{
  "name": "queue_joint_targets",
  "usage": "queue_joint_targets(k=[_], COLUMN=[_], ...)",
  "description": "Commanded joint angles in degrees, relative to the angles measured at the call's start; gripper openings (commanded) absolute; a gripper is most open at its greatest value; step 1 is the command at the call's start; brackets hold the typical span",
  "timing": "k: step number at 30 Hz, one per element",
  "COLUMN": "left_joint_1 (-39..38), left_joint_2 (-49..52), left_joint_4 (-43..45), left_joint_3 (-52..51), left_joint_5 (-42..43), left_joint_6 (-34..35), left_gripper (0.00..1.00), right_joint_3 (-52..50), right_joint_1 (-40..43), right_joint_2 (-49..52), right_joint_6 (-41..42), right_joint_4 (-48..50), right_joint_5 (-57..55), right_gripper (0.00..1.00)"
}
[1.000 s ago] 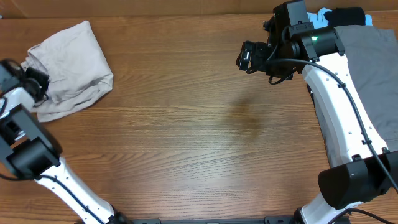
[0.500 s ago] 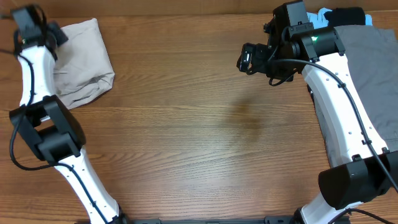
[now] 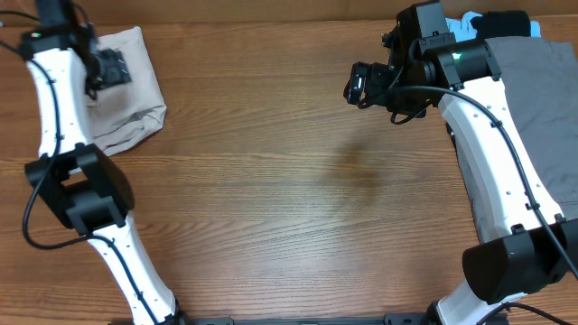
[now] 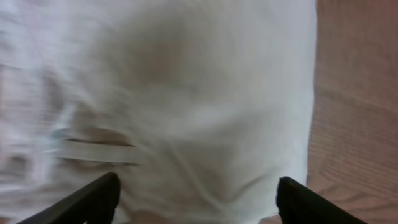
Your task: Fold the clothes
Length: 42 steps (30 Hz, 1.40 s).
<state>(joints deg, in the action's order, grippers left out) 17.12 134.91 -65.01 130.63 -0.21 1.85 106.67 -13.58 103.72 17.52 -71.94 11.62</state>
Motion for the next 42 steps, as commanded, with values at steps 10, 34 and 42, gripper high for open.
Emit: queue_joint_targets(k=[10,34,42], left_joint_1=[-1.79,-9.46,-15.85], left_joint_2=[0.74,13.27,13.6], left_joint_4=[7.04,40.11,37.0], left_joint_3=[-16.15,-24.48,-24.48], left_joint_5=[-2.54,-8.79,-8.79], left_joint_6=[-8.35,-26.23,-27.67], left_gripper=[0.93,0.95,0.98], right_joint_3=[-0.22,-0.22,-0.22], right_joint_1=[0.11,0.11,0.11], right_joint_2=[-0.04,-0.04,-0.04], right_joint_6=[-1.27,-1.27,-1.29], right_joint_4=[-1.27,2.29,3.28], right_joint_5=[0.0,-0.68,-0.7], right_gripper=[1.0,1.0,1.0])
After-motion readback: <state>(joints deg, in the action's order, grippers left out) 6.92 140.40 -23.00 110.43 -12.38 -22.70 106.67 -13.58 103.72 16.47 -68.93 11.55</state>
